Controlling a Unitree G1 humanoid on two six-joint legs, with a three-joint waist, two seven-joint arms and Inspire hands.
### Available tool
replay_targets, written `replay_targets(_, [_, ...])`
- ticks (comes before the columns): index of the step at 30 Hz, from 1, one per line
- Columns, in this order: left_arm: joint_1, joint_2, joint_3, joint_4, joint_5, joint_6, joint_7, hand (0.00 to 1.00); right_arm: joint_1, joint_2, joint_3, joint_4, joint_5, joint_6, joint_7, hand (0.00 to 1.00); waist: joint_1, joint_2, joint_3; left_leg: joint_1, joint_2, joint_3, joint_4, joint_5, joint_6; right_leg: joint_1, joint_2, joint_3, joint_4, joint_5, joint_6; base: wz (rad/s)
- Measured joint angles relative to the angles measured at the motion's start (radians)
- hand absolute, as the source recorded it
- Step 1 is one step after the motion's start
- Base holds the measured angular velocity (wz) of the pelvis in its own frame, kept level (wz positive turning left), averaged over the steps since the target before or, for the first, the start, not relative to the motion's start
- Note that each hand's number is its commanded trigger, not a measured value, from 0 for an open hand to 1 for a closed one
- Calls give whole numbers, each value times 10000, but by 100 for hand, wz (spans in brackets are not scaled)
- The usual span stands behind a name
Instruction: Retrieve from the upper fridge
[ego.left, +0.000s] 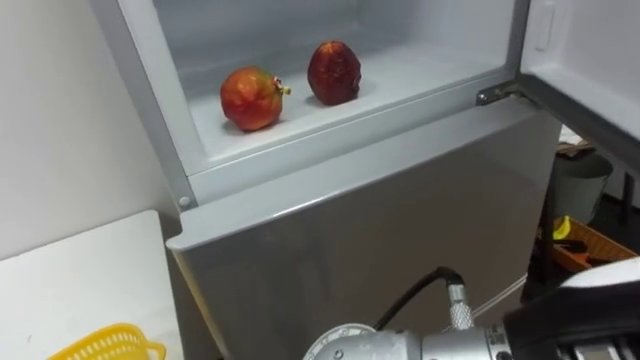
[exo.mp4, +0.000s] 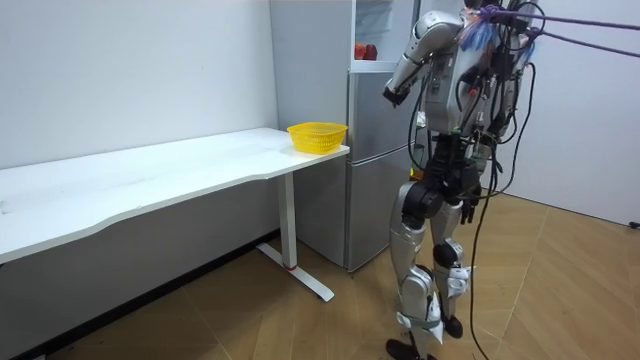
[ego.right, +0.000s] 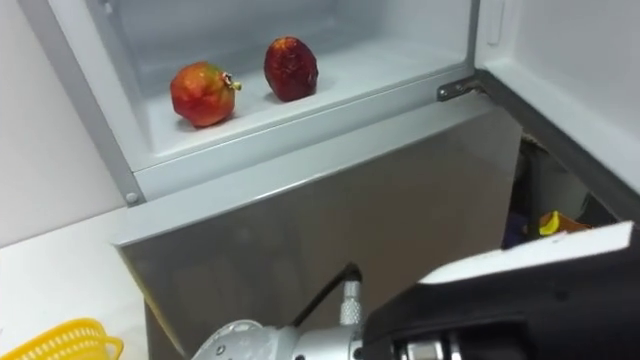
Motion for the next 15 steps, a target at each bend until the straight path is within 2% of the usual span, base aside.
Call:
replay_targets(5, [-3,31,8,-2,28,-15,150,0,2,0,2,-7,108,-89,1,0,75,18,16,127,-8,-3,-70,1,0,-20,2,19,41,0,2,-3])
replay_targets(8, [-12,35,24,-220,576,-41,333,0,-1,-1,10,101,315,-182,-71,0,316,-16,40,151,-7,-2,-114,1,-1,-41,-1,16,128,0,1,-6])
replay_targets(11, [-21,71,87,-588,1188,-84,602,0,-14,4,-7,338,559,-353,-294,0,590,-103,100,102,-7,-3,-147,1,-1,-96,-2,-2,157,-1,1,0])
replay_targets(12, [-21,96,184,-631,1218,-84,608,0,-13,10,-25,355,593,-353,-341,0,663,-128,117,114,-9,-5,-152,1,-1,-94,-3,4,164,-2,1,-4])
replay_targets(15, [149,436,1353,-1266,2458,-112,1052,0,160,21,-126,339,773,-453,-455,0,1156,-267,177,205,-5,-61,-168,3,-1,-43,10,52,193,-1,1,-4])
